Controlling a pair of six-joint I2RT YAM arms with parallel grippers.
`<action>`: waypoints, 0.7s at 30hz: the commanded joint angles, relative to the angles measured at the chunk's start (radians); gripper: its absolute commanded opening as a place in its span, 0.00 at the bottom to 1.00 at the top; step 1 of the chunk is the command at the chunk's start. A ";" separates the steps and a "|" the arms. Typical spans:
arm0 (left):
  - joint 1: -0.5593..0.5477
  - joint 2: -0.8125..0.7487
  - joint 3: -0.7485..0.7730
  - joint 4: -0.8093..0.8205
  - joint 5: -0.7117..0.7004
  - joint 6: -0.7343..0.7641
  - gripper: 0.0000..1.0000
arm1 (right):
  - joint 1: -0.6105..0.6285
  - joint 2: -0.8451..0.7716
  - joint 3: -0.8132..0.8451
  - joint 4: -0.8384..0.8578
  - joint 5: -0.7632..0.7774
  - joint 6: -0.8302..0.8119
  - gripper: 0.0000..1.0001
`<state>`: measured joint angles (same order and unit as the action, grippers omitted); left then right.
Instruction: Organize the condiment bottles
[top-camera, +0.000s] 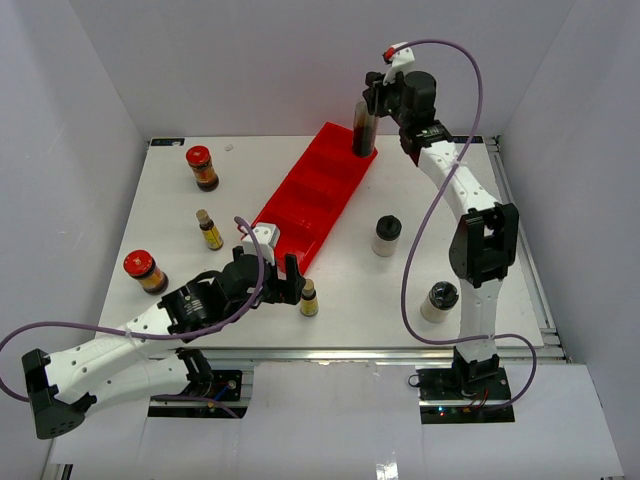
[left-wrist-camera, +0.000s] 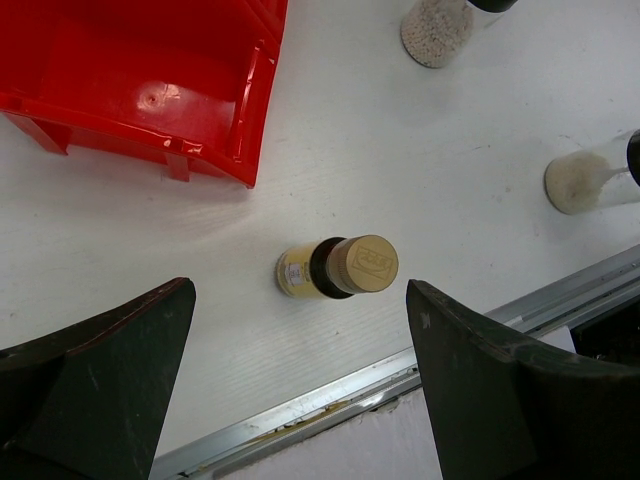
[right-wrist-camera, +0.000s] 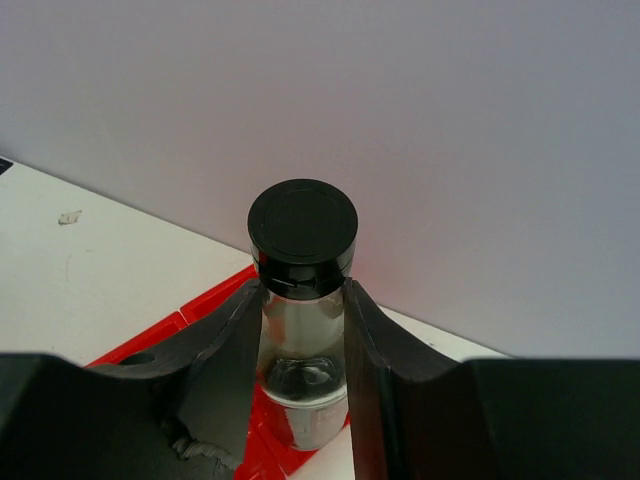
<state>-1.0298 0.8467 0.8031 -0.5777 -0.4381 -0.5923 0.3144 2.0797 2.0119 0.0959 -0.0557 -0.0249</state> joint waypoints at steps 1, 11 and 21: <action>0.001 -0.003 0.035 -0.020 -0.020 -0.003 0.98 | 0.026 0.042 0.148 0.283 0.016 -0.016 0.08; 0.001 0.015 0.034 -0.018 -0.017 -0.011 0.98 | 0.046 0.172 0.216 0.390 0.031 -0.044 0.08; 0.002 0.061 0.067 -0.010 -0.017 0.003 0.98 | 0.051 0.218 0.173 0.449 0.004 -0.016 0.08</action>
<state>-1.0298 0.9077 0.8301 -0.5857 -0.4389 -0.5937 0.3611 2.3326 2.1376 0.2726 -0.0469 -0.0444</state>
